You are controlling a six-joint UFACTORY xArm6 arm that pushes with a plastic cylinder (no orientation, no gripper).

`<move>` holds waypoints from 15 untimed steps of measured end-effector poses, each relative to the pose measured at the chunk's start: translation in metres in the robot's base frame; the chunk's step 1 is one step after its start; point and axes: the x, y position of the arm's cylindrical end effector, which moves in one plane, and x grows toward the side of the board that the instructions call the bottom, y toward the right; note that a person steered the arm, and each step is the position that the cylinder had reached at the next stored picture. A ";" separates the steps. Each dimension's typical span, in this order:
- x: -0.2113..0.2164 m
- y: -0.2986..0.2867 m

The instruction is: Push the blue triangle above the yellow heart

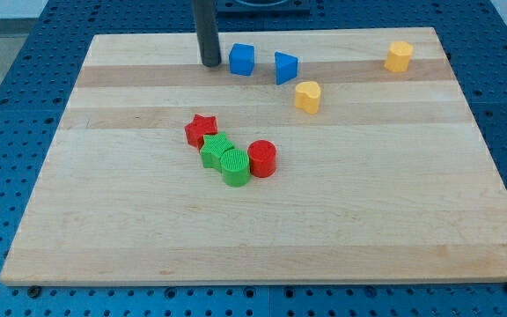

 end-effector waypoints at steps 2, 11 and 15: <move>0.015 0.029; 0.005 -0.004; -0.064 0.034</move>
